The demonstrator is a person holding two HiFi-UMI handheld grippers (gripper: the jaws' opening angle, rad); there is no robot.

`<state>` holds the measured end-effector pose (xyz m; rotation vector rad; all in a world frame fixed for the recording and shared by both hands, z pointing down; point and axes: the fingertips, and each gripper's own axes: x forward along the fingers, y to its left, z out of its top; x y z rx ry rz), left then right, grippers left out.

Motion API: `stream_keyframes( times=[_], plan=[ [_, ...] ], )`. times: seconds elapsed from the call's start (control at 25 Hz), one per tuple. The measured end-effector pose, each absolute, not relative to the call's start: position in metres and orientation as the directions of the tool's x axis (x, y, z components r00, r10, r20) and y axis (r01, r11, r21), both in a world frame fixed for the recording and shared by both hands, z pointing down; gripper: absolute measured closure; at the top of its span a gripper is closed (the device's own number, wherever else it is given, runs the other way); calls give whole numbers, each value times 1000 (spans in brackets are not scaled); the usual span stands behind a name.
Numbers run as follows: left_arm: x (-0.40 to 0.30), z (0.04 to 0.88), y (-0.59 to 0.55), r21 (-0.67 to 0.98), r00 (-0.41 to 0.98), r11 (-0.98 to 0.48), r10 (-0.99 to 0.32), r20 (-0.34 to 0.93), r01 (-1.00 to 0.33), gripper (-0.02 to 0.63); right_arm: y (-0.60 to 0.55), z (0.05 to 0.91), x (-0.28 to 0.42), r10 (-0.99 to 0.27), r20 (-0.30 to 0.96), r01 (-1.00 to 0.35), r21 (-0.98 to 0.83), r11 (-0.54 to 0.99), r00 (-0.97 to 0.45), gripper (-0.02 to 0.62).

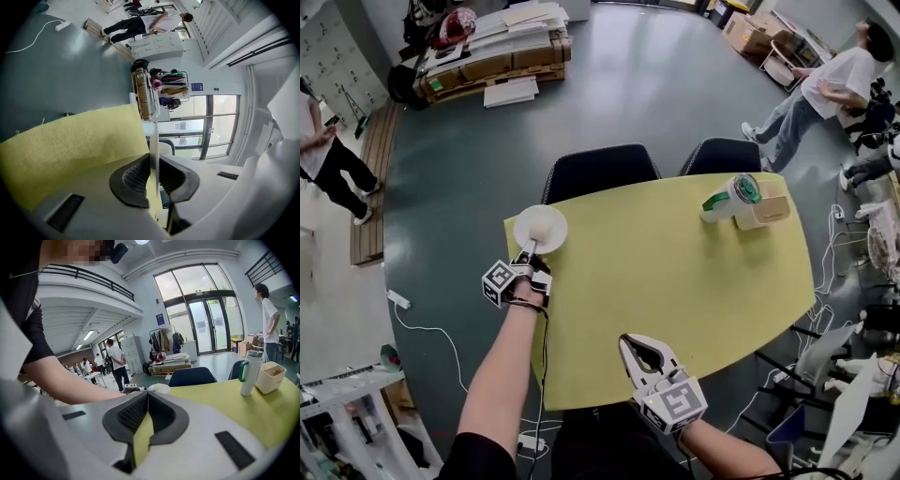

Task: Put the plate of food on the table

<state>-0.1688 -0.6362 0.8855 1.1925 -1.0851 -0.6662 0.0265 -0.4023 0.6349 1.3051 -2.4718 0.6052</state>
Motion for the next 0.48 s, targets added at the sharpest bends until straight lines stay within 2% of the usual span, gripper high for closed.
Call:
stream_keyframes(
  times=[0.48],
  plan=[
    [-164, 912, -649, 887, 341, 419, -819, 462, -196, 572, -393, 650, 28, -698, 456, -832, -255, 492, -552, 583]
  ],
)
